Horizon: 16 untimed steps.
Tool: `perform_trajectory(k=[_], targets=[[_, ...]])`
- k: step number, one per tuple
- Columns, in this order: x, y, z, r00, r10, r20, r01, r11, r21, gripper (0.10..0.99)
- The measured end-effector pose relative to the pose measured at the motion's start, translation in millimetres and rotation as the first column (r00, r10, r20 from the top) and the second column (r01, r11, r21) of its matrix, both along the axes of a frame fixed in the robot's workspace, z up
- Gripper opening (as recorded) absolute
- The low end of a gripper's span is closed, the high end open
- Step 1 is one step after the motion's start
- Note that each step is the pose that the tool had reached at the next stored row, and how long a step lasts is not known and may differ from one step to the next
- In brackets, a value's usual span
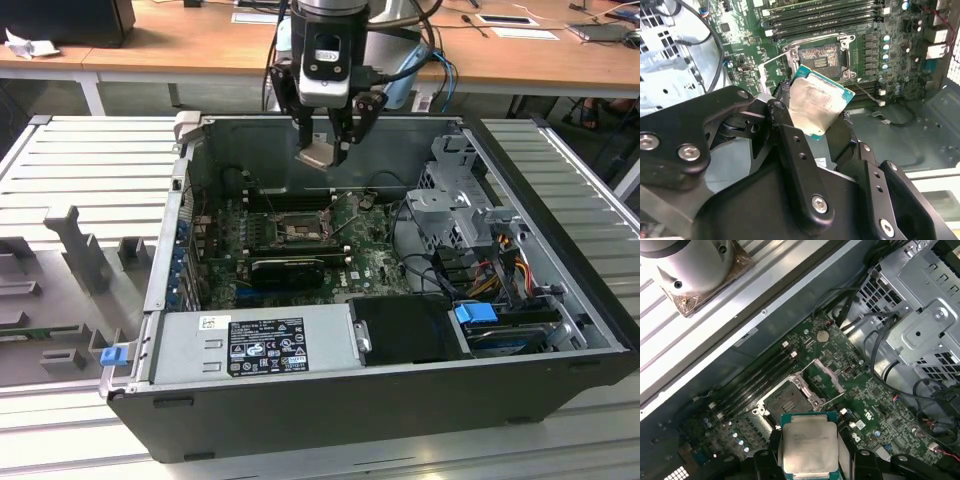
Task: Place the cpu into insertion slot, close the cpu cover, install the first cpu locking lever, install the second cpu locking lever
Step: 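Place the cpu into insertion slot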
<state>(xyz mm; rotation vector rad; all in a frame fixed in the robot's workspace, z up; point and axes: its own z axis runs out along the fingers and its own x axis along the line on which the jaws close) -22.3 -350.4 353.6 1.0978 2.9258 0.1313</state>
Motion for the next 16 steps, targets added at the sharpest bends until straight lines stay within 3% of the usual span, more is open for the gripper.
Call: perform_trajectory(k=[3,9,14,16], targets=[[-1.1,0.0,-0.8,0.9977,-0.067,-0.0005,0.067,0.9977,0.0,0.529],[-8.3,0.1,-0.8,0.9972,-0.074,0.0002,0.074,0.9972,0.0,0.529],[-8.3,0.0,-2.4,0.983,-0.184,0.0002,0.184,0.983,0.0,0.529],[-8.4,0.0,-2.7,0.9816,-0.191,0.0002,0.191,0.9816,0.0,0.529]])
